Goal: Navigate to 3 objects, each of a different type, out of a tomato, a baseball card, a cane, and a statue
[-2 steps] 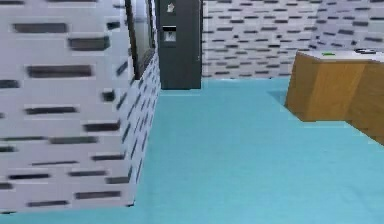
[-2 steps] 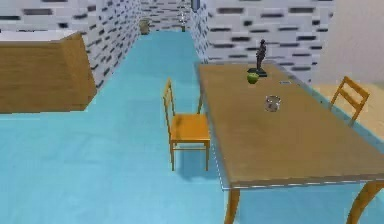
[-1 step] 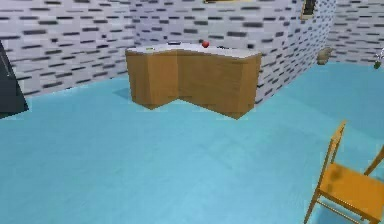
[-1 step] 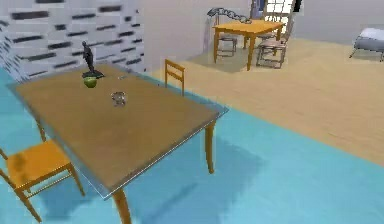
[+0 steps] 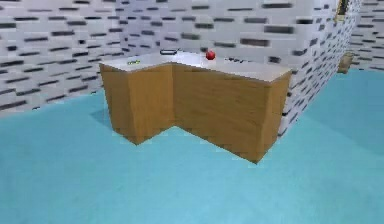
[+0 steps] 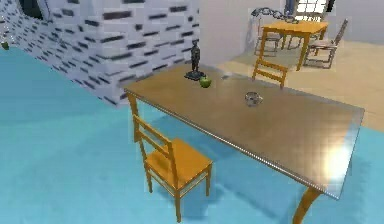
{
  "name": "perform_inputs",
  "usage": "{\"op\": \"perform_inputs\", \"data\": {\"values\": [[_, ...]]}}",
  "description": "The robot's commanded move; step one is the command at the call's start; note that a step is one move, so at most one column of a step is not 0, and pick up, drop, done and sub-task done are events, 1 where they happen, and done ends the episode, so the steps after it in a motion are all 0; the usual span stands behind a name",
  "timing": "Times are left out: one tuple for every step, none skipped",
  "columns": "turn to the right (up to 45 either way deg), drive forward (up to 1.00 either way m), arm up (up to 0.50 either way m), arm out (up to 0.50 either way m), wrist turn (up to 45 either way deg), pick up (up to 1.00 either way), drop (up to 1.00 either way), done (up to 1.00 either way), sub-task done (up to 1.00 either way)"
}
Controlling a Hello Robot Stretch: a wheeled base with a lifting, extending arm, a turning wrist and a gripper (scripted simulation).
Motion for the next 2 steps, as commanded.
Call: {"op": "perform_inputs", "data": {"values": [[0.0,1.0,0.0,0.0,0.0,0.0,0.0,0.0,0.0],[3.0,0.0,0.0,0.0,0.0,0.0,0.0,0.0,0.0]]}}
